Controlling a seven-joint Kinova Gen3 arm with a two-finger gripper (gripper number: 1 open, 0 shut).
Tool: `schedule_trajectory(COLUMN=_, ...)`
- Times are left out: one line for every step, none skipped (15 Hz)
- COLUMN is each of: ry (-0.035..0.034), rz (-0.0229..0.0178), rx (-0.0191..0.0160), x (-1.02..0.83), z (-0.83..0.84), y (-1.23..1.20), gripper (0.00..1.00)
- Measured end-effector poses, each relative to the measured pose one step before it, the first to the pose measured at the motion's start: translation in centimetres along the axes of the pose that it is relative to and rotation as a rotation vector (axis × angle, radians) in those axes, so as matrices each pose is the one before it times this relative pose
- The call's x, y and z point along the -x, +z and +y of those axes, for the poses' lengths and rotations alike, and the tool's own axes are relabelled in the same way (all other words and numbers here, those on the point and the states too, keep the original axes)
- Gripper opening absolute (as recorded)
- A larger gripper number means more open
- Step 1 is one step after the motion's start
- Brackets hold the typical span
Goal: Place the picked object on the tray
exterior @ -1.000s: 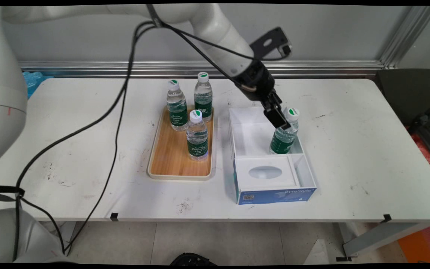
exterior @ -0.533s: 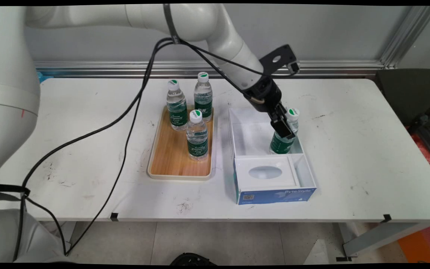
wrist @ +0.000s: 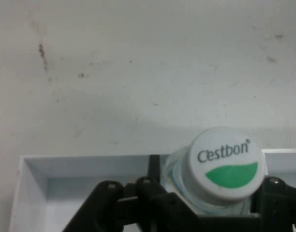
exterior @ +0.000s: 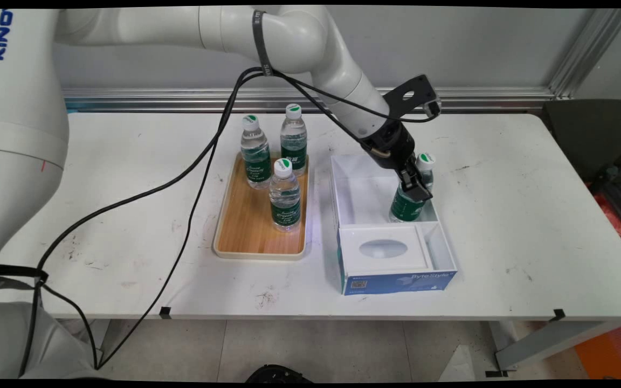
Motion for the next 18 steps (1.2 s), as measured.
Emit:
schedule_trajectory(ry=0.00193, rz=0.0022, rx=-0.00134, x=0.04, z=0.005, y=0.053, gripper=0.0)
schedule_trajectory(ry=0.0017, rz=0.0034, rx=-0.00168, x=-0.005, z=0.047, y=-0.039, gripper=0.0)
schedule_trajectory(ry=0.00086, rz=0.00545, rx=-0.00239, x=-0.089, z=0.055, y=-0.132, gripper=0.0)
schedule_trajectory(ry=-0.00045, rz=0.00594, rx=-0.00443, x=-0.076, z=0.051, y=-0.274, gripper=0.0)
schedule_trajectory(ry=-0.00208, rz=0.00925, rx=-0.00653, x=-0.14, z=0.081, y=-0.545, gripper=0.0)
schedule_trajectory(ry=-0.00208, rz=0.01054, rx=-0.00689, x=-0.258, z=0.113, y=-0.707, gripper=0.0)
schedule_trajectory(ry=-0.00245, rz=0.01116, rx=-0.00716, x=-0.322, z=0.122, y=-0.824, gripper=0.0)
schedule_trajectory(ry=-0.00129, rz=0.01089, rx=-0.00631, x=-0.375, z=0.131, y=-0.843, gripper=0.0)
schedule_trajectory(ry=-0.0013, rz=0.01074, rx=-0.00535, x=-0.442, z=0.141, y=-0.922, gripper=0.0)
schedule_trajectory(ry=-0.00097, rz=0.00952, rx=-0.00503, x=-0.389, z=0.132, y=-0.862, gripper=0.0)
schedule_trajectory(ry=-0.00137, rz=0.00997, rx=-0.00566, x=-0.487, z=0.171, y=-1.133, gripper=0.0)
schedule_trajectory(ry=-0.00146, rz=0.01164, rx=-0.00727, x=-0.58, z=0.165, y=-1.419, gripper=0.0)
schedule_trajectory(ry=-0.00066, rz=0.01091, rx=-0.00754, x=-0.629, z=0.176, y=-1.502, gripper=0.0)
schedule_trajectory(ry=-0.00082, rz=0.00872, rx=-0.00596, x=-0.578, z=0.155, y=-1.313, gripper=0.0)
schedule_trajectory(ry=-0.0005, rz=0.00633, rx=-0.00452, x=-0.384, z=0.079, y=-0.886, gripper=0.0)
schedule_trajectory(ry=-0.00226, rz=0.00857, rx=-0.00681, x=-0.541, z=0.12, y=-1.419, gripper=0.0)
schedule_trajectory(ry=-0.00141, rz=0.00545, rx=-0.00432, x=-0.367, z=0.079, y=-0.897, gripper=0.0)
schedule_trajectory(ry=-0.00366, rz=0.00758, rx=-0.00621, x=-0.524, z=0.122, y=-1.379, gripper=0.0)
